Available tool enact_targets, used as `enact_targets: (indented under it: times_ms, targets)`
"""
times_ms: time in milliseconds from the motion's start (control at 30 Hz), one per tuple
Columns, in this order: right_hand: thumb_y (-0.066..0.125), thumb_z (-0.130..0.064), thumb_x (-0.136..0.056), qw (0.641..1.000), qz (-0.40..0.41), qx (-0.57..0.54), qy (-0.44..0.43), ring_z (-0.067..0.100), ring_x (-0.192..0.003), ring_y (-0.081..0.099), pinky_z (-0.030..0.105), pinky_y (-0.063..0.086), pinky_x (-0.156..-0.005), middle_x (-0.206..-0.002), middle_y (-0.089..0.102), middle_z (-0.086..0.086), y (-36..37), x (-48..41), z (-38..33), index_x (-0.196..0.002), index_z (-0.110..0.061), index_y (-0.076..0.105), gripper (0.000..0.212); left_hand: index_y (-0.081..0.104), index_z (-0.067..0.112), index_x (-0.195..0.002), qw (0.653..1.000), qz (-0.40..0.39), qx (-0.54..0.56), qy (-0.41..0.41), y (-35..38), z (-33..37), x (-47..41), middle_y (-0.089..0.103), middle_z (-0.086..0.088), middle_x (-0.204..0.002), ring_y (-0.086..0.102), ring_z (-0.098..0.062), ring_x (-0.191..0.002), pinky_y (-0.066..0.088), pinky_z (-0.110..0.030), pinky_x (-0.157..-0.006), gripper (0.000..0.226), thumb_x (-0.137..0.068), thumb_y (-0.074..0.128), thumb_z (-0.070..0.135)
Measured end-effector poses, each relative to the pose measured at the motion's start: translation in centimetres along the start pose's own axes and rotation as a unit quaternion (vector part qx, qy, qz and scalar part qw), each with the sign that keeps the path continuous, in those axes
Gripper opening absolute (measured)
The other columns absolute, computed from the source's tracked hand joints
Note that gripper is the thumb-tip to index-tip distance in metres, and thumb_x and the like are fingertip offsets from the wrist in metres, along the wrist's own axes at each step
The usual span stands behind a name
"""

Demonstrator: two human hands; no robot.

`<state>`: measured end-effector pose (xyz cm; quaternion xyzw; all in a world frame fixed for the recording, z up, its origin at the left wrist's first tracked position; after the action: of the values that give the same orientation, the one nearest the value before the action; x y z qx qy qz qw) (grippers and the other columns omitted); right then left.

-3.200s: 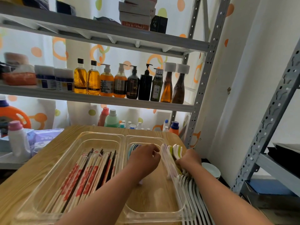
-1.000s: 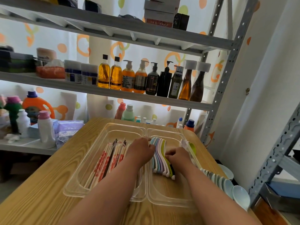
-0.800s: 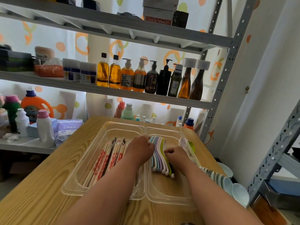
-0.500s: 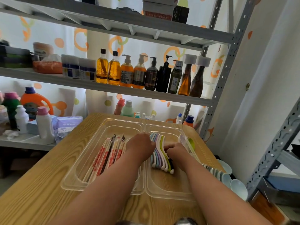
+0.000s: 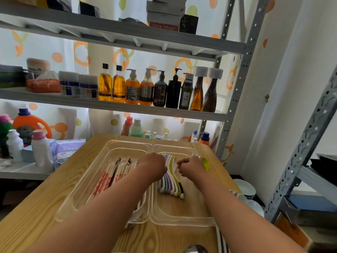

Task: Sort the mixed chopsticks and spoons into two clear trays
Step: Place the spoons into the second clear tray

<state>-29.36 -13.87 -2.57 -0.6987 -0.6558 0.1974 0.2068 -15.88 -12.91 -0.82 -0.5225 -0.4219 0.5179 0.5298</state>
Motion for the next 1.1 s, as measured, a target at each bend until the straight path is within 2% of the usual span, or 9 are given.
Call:
enact_targets:
  times_ms: [100, 167, 333, 433, 500, 667, 800, 967, 1100]
  targets:
    - [0.048, -0.003, -0.089, 0.997, 0.036, -0.056, -0.041, 0.024, -0.087, 0.064, 0.038, 0.056, -0.085, -0.091, 0.066, 0.011, -2.4, 0.6, -0.9, -0.09, -0.012, 0.065, 0.02, 0.059, 0.009, -0.116, 1.0, 0.0, -0.019, 0.003, -0.7, 1.3, -0.2, 0.063, -0.01, -0.112, 0.06, -0.023, -0.101, 0.051, -0.035, -0.089, 0.033, -0.097, 0.044, 0.031]
    - [0.047, -0.004, -0.092, 0.992, 0.082, -0.073, -0.069, 0.022, -0.084, 0.063, 0.036, 0.055, -0.083, -0.086, 0.064, 0.007, -4.8, 0.9, -1.0, -0.089, -0.012, 0.063, 0.018, 0.059, 0.01, -0.117, 0.998, 0.052, -0.019, 0.016, -1.1, 2.5, -0.1, 0.062, -0.009, -0.117, 0.059, -0.024, -0.105, 0.048, -0.035, -0.09, 0.035, -0.096, 0.044, 0.034]
    - [0.046, -0.003, -0.091, 0.983, 0.177, 0.037, -0.036, 0.025, -0.091, 0.06, 0.033, 0.05, -0.079, -0.103, 0.065, 0.015, -9.7, 0.8, 1.3, -0.102, -0.002, 0.066, 0.022, 0.054, 0.016, -0.129, 0.991, 0.088, 0.086, 0.043, -0.6, 5.3, -0.3, 0.058, -0.006, -0.129, 0.053, -0.023, -0.118, 0.042, -0.036, -0.099, 0.041, -0.095, 0.044, 0.036]
    - [0.049, -0.005, -0.089, 0.989, 0.107, 0.097, 0.019, 0.033, -0.082, 0.061, 0.037, 0.052, -0.071, -0.098, 0.065, 0.024, -9.9, 0.3, 3.0, -0.099, 0.005, 0.065, 0.021, 0.055, 0.019, -0.129, 0.988, 0.11, 0.087, 0.059, -0.6, 6.0, -0.4, 0.059, -0.004, -0.129, 0.054, -0.021, -0.118, 0.043, -0.037, -0.1, 0.04, -0.095, 0.043, 0.037]
    - [0.053, -0.009, -0.086, 0.99, 0.058, 0.116, 0.056, 0.026, -0.071, 0.054, 0.035, 0.051, -0.066, -0.085, 0.061, 0.021, -9.3, -0.3, 3.9, -0.088, -0.002, 0.064, 0.014, 0.058, 0.02, -0.125, 0.986, 0.142, 0.067, 0.055, -0.6, 5.7, -0.7, 0.061, -0.002, -0.125, 0.056, -0.02, -0.115, 0.043, -0.034, -0.098, 0.038, -0.094, 0.044, 0.037]
    - [0.063, -0.031, -0.083, 0.979, -0.003, 0.18, 0.097, 0.024, -0.09, 0.057, 0.033, 0.049, -0.083, -0.096, 0.058, 0.009, -7.5, -1.9, 5.2, -0.094, -0.013, 0.057, 0.022, 0.059, 0.018, -0.123, 0.989, 0.131, 0.068, 0.001, -0.1, 3.5, -2.0, 0.061, -0.003, -0.125, 0.056, -0.021, -0.113, 0.045, -0.034, -0.094, 0.039, -0.092, 0.046, 0.038]
    - [0.057, -0.031, -0.089, 0.977, 0.003, 0.175, 0.118, 0.023, -0.094, 0.054, 0.03, 0.045, -0.083, -0.104, 0.055, 0.009, -6.7, -3.1, 5.6, -0.112, -0.01, 0.054, 0.031, 0.055, 0.02, -0.128, 0.994, 0.093, 0.06, 0.002, 1.2, 2.7, -2.2, 0.059, -0.003, -0.126, 0.056, -0.021, -0.111, 0.046, -0.033, -0.093, 0.041, -0.092, 0.045, 0.037]
    - [0.066, -0.042, -0.075, 0.98, -0.016, 0.14, 0.142, 0.028, -0.094, 0.061, 0.041, 0.051, -0.09, -0.101, 0.062, 0.011, -6.6, -3.8, 6.1, -0.103, -0.011, 0.061, 0.042, 0.052, 0.023, -0.134, 0.994, 0.074, 0.075, 0.012, 2.0, 1.9, -2.4, 0.059, -0.005, -0.129, 0.055, -0.022, -0.116, 0.044, -0.034, -0.098, 0.045, -0.092, 0.044, 0.038]
    - [0.073, -0.032, -0.065, 0.979, -0.032, 0.13, 0.156, 0.026, -0.085, 0.063, 0.043, 0.055, -0.085, -0.098, 0.066, 0.014, -7.0, -3.6, 6.4, -0.095, -0.01, 0.063, 0.039, 0.049, 0.024, -0.137, 0.989, 0.065, 0.134, 0.002, 2.2, 1.6, -2.5, 0.055, -0.005, -0.135, 0.052, -0.023, -0.12, 0.043, -0.036, -0.101, 0.047, -0.093, 0.045, 0.038]
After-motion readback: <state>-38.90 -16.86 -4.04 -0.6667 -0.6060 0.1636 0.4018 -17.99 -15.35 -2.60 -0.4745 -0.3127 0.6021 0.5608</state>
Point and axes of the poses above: each hand's wrist, its own x-axis away from the middle knuckle, its own y-axis out of the palm, z = x × y, the point moved 3 cm from there along -x, towards the middle knuckle
